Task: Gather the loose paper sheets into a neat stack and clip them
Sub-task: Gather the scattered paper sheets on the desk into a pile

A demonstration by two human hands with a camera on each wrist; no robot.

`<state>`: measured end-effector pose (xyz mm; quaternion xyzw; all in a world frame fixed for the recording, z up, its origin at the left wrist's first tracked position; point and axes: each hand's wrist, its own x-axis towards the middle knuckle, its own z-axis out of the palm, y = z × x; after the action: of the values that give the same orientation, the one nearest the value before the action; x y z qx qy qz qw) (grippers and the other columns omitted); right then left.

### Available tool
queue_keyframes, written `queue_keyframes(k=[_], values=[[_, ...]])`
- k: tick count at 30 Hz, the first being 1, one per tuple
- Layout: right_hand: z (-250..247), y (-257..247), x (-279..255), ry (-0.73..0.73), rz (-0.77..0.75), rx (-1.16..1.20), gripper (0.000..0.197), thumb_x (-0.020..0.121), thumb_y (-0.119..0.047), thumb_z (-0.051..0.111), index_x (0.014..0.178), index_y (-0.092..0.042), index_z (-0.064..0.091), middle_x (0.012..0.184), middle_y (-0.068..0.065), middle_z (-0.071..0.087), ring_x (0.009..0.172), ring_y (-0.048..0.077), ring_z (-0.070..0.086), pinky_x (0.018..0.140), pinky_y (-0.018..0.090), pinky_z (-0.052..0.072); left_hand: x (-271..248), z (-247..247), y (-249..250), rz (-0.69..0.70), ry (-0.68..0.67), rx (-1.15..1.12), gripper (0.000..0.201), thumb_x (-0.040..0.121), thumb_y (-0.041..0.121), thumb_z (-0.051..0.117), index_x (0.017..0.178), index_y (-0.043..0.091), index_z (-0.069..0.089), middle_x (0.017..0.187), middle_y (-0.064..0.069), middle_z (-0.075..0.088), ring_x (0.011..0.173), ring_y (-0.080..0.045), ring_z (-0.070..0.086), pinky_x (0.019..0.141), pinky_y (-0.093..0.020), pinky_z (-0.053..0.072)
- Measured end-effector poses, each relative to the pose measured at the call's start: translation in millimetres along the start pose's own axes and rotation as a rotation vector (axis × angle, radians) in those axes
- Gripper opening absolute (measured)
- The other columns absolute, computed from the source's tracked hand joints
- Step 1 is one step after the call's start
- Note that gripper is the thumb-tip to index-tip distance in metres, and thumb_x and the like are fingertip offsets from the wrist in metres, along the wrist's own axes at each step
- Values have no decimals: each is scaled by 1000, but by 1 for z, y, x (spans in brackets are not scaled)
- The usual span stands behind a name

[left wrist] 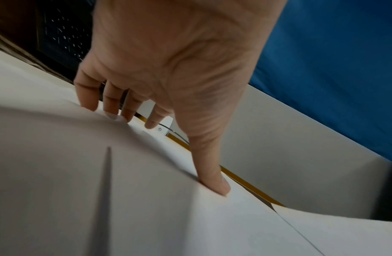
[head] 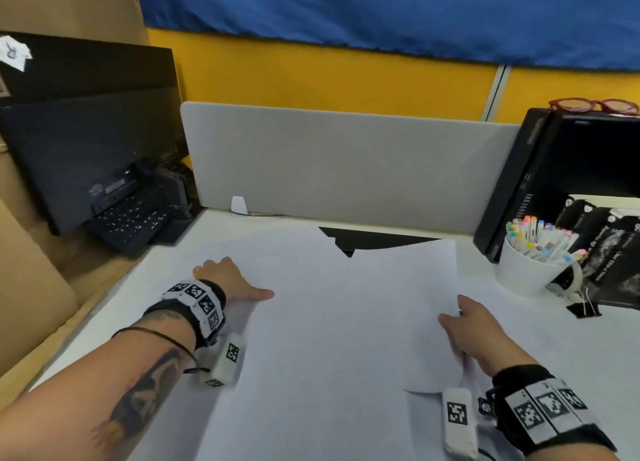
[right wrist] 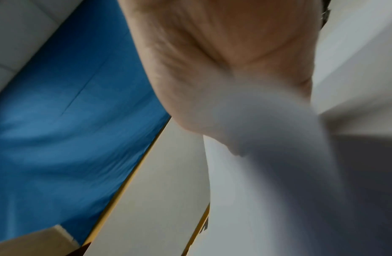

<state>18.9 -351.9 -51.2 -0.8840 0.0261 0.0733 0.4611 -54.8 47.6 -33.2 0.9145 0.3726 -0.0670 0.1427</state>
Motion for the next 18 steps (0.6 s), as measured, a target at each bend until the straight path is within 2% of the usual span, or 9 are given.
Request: queue_keyframes(k=[2,4,6,8,10,12,14,16,18], values=[[6,-5,-5,-15,-33,16,18,97,-4,55,114,-7,60,108,10,65,102,32,60,76,29,45,0,0,0,18,-4,-31,122,54,84,80,144,10,42,146,-19,46,135,-37,47,110,-42,43],[11,-9,-9,-36,-73,22,18,98,-5,54,115,-9,60,108,8,64,101,30,59,67,26,43,3,-2,-4,55,-32,-103,116,56,73,87,142,8,45,145,-15,52,133,-33,52,107,-38,47],[14,-9,-9,-54,-95,37,22,99,-6,54,120,-9,61,112,7,67,100,26,61,68,24,45,7,-4,-7,98,-67,-161,100,61,60,93,138,9,54,141,-9,60,131,-29,55,107,-36,47],[15,-7,-8,-52,-109,67,25,99,-7,55,123,-10,63,114,6,69,102,26,64,78,31,51,11,-4,-7,144,-65,-188,76,54,57,96,114,20,69,124,-3,70,120,-27,61,108,-41,47],[14,-4,-6,-59,-112,92,27,99,-8,55,124,-12,63,113,4,70,102,26,66,90,39,54,20,0,-8,190,-58,-228,47,50,53,95,80,26,72,95,5,76,103,-24,65,103,-45,48],[13,-3,-6,-80,-111,122,27,99,-9,55,123,-15,64,113,3,72,102,26,68,96,46,54,19,1,-4,266,-94,-300,32,64,37,94,67,22,66,74,8,69,83,-19,63,87,-34,51],[11,-2,-6,-110,-106,176,25,99,-8,56,121,-17,65,112,3,74,101,27,71,96,50,55,12,0,3,364,-136,-348,29,81,26,86,74,22,59,76,5,58,75,-15,54,67,-26,43],[10,-5,-11,-142,-115,220,22,98,-9,59,117,-17,67,108,2,76,97,26,73,91,47,57,7,-1,9,422,-122,-368,24,89,29,80,88,21,58,91,2,56,88,-14,53,71,-26,38],[9,-8,-16,-175,-136,245,18,95,-12,65,113,-17,68,103,2,78,90,24,75,83,41,59,4,-4,14,471,-105,-488,23,89,24,80,90,22,57,93,3,55,91,-16,52,70,-25,38]])
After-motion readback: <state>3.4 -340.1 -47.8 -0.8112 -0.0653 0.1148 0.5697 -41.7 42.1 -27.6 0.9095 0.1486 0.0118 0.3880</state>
